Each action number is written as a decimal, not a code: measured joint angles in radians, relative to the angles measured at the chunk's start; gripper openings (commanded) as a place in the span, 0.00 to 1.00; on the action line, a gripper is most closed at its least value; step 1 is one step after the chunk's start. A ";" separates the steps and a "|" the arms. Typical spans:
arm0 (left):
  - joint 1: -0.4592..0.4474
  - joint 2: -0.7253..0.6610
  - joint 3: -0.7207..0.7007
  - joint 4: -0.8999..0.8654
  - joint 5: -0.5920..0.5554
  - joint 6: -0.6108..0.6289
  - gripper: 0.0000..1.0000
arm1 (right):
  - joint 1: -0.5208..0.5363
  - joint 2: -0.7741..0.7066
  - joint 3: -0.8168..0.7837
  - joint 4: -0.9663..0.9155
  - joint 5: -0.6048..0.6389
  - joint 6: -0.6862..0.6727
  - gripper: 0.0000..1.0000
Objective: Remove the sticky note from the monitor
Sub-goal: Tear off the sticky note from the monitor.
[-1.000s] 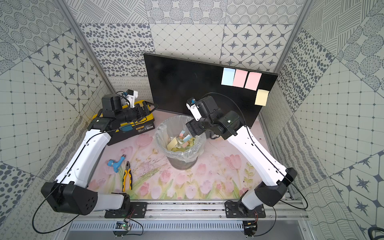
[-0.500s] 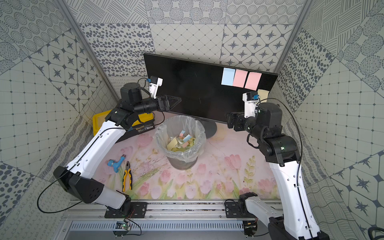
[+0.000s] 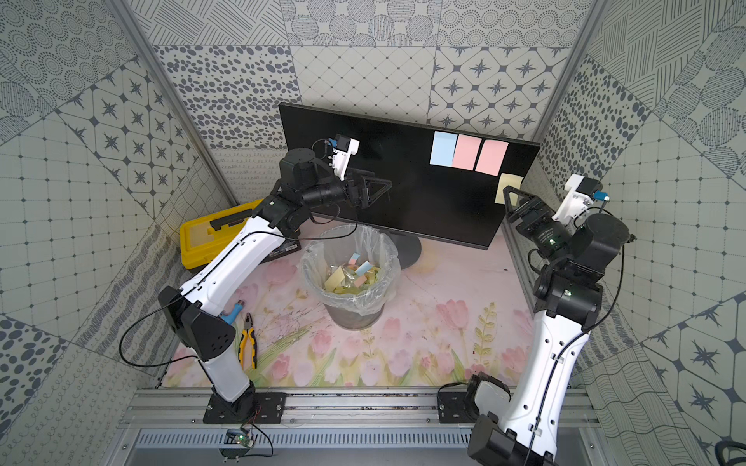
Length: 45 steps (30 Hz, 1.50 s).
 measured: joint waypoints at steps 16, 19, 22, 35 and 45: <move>-0.030 0.142 0.114 0.027 -0.056 0.068 0.99 | 0.023 0.157 0.010 0.234 -0.090 0.339 0.59; -0.031 0.159 0.134 0.031 -0.048 0.068 0.99 | 0.043 0.181 0.013 0.228 -0.085 0.339 0.56; -0.032 0.173 0.152 0.033 -0.038 0.068 0.99 | 0.063 0.208 0.031 0.225 -0.078 0.338 0.56; -0.032 0.186 0.171 0.033 -0.012 0.085 0.99 | 0.120 0.276 0.089 0.237 -0.040 0.323 0.47; -0.032 0.186 0.171 0.033 -0.011 0.086 0.99 | 0.145 0.315 0.119 0.236 -0.023 0.309 0.25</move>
